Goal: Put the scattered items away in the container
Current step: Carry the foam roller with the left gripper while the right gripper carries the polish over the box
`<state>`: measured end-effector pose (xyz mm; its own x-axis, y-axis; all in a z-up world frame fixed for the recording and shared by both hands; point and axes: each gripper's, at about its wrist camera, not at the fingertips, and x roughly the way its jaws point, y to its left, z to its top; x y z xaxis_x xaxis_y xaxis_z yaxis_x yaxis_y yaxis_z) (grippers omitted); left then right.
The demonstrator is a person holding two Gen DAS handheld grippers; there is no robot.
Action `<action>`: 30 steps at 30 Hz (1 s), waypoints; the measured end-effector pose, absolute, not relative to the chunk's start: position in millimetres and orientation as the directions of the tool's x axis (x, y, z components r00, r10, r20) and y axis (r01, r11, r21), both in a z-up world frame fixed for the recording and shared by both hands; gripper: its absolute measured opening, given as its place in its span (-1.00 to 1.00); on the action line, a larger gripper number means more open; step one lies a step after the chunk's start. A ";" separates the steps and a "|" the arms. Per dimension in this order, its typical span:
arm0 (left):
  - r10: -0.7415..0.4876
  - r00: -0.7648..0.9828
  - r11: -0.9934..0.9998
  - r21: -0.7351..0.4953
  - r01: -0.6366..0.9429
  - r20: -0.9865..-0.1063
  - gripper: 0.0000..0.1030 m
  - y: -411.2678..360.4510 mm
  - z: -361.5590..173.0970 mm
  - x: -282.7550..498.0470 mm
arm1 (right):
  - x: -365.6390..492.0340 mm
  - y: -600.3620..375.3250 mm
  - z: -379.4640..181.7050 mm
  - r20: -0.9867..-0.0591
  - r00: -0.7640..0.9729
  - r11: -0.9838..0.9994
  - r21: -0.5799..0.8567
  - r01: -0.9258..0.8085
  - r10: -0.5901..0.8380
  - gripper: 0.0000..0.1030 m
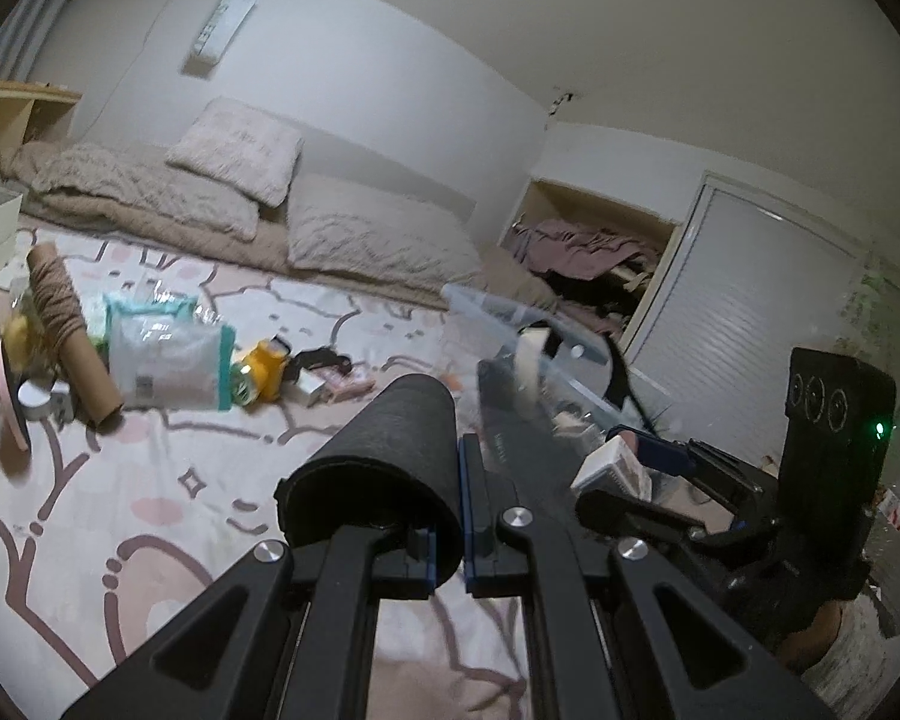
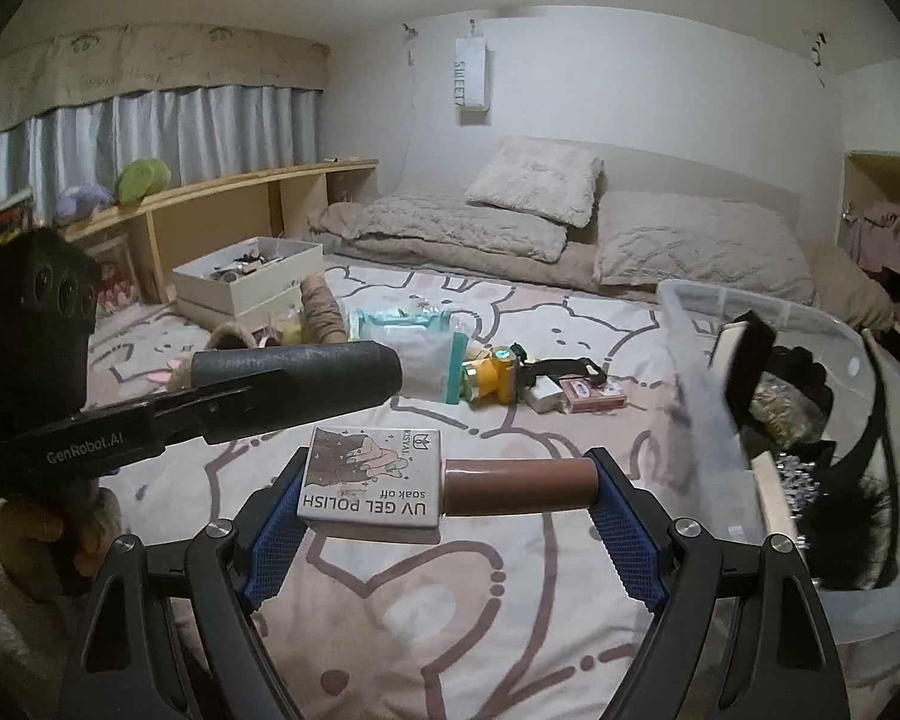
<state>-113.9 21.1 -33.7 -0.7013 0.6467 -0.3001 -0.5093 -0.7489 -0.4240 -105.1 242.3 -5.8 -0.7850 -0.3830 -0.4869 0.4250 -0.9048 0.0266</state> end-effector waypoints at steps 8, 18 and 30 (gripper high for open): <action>0.688 -0.682 -0.712 -0.410 -0.569 -0.247 -0.88 36.7 -2.9 -103.4 | -88.8 287.6 35.5 -0.475 -0.827 -0.935 -0.021 0.354 -0.302 0.68; 0.748 -0.632 -0.654 -0.386 -0.651 -0.203 -0.88 74.0 25.1 -97.9 | -97.5 344.2 47.3 -0.550 -0.810 -0.970 0.005 0.242 -0.205 0.68; 0.792 -0.578 -0.603 -0.398 -0.691 -0.197 -0.88 109.0 36.6 -103.8 | -137.3 413.4 35.7 -0.715 -0.691 -0.994 0.047 0.102 -0.105 0.68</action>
<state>-103.8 109.0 36.6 -0.5777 0.7921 -0.1970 -0.6911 -0.6031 -0.3984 -137.3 413.4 35.7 -0.6909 -0.1048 -0.7153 0.1021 -0.9937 0.0469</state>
